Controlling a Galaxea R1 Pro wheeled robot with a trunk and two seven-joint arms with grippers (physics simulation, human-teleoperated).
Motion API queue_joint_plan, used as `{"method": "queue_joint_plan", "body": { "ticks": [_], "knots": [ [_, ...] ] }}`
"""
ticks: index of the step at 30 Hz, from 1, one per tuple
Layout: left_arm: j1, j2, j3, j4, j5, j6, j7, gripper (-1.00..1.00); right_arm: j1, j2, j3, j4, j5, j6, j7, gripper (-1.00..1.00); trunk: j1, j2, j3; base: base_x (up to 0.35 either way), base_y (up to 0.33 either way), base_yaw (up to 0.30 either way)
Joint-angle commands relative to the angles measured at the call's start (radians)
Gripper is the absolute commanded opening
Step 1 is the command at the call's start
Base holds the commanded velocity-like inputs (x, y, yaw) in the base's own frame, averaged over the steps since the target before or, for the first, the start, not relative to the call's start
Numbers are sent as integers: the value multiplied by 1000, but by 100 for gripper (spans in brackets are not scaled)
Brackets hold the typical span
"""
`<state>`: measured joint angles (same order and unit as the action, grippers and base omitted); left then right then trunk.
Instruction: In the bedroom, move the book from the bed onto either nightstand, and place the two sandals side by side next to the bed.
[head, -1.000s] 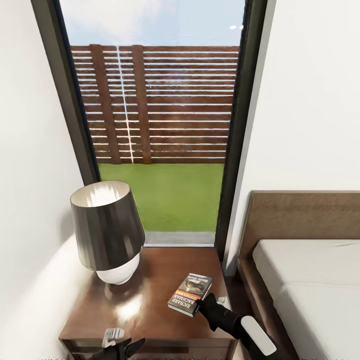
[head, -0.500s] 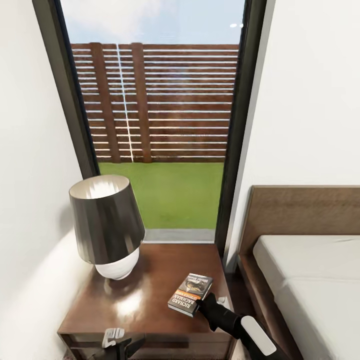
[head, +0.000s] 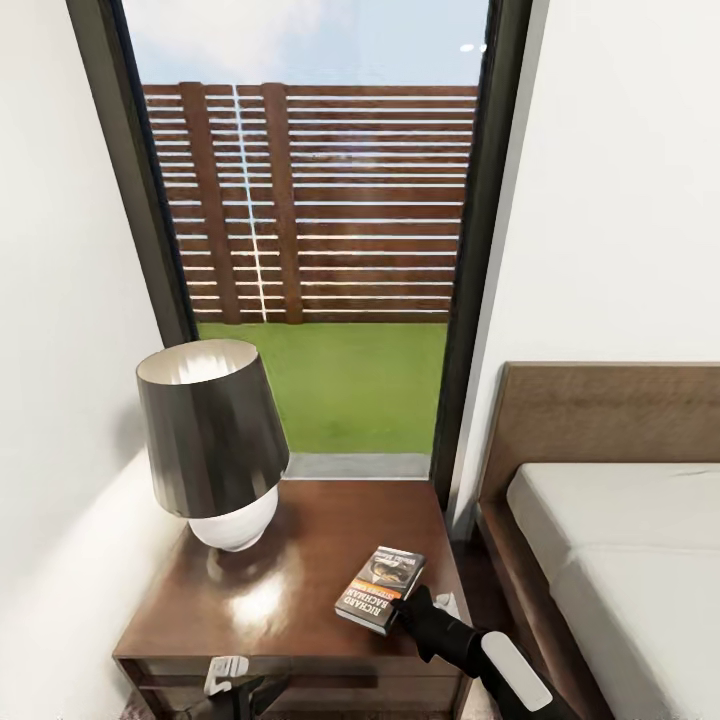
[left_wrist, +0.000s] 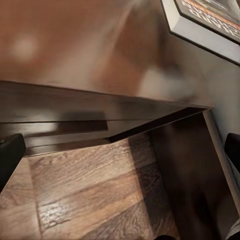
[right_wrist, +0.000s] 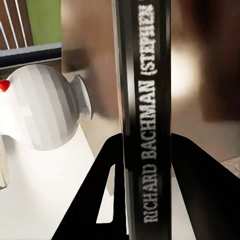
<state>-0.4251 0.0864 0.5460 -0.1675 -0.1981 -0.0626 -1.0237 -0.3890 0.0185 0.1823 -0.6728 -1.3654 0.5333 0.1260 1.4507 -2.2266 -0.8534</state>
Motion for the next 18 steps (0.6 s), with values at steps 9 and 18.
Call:
{"method": "queue_joint_plan", "body": {
  "ticks": [9, 18],
  "knots": [
    [0, 1, 7, 0, -11, -6, -3, 100, -1, 0, 0, 1, -1, 2, 4, -100, 0, 0, -1, 113, 0, 0],
    [-1, 1, 8, 0, -11, -6, -3, 100, -1, 0, 0, 1, -1, 2, 4, -100, 0, 0, -1, 112, 12, 0]
  ]
}}
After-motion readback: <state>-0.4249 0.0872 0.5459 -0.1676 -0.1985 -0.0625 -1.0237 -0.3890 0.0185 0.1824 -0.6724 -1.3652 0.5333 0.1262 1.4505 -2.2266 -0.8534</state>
